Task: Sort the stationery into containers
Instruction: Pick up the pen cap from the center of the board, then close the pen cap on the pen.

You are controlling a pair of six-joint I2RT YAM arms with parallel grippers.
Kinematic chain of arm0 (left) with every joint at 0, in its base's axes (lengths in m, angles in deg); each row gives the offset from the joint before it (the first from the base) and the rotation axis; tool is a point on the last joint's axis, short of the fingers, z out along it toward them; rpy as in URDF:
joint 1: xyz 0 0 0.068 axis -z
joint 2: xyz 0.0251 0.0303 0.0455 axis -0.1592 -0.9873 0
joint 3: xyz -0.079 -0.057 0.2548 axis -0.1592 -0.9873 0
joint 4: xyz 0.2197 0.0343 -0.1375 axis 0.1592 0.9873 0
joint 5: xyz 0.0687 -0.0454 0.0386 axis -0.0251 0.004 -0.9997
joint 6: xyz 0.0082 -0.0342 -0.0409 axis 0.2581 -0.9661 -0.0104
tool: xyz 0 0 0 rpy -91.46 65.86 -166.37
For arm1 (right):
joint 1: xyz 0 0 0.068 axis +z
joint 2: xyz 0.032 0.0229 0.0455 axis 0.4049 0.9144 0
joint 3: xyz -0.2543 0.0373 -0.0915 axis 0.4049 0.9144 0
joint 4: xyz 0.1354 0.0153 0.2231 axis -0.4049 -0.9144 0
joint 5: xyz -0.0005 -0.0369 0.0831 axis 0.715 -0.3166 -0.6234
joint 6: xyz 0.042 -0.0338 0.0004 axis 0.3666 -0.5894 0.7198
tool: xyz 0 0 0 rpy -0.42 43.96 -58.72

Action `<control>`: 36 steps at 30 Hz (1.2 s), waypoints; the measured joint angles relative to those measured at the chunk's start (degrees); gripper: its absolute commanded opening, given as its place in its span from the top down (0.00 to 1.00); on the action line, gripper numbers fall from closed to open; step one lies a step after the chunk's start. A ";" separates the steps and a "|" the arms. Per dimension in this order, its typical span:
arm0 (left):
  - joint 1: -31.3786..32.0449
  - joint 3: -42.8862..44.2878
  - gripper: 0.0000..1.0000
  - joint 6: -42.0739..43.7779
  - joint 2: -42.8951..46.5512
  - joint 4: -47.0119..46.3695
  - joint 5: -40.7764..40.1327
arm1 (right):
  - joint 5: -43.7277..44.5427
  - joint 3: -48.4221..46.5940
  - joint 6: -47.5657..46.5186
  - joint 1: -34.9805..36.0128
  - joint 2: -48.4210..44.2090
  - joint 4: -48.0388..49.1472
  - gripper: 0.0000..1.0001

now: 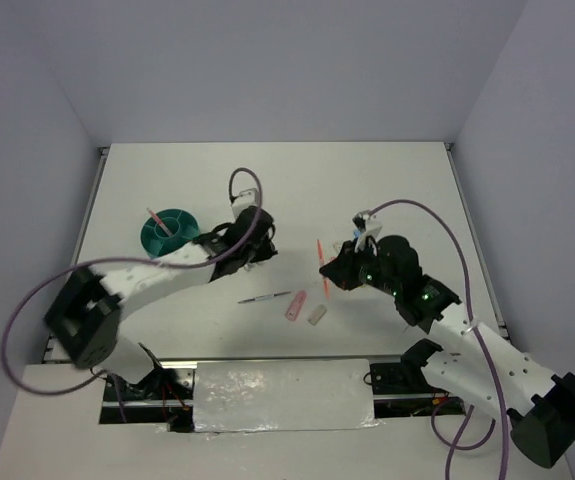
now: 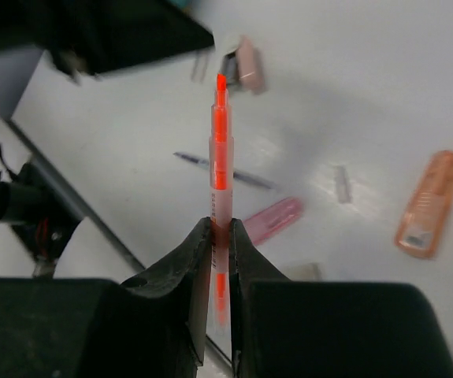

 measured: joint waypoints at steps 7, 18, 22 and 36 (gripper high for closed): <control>0.72 -19.08 1.00 7.85 35.41 -28.65 8.76 | 0.11 9.81 11.21 12.81 -0.96 21.86 1.00; 0.68 -27.85 1.00 12.09 46.71 -40.74 18.71 | -0.24 5.55 16.04 20.26 7.96 36.98 1.00; 0.68 -27.85 1.00 13.14 46.93 -40.74 19.82 | -0.17 3.61 15.91 21.75 9.75 37.11 1.00; 0.68 -27.85 1.00 15.06 48.81 -40.06 18.12 | 3.37 2.58 14.73 25.51 10.29 36.13 1.00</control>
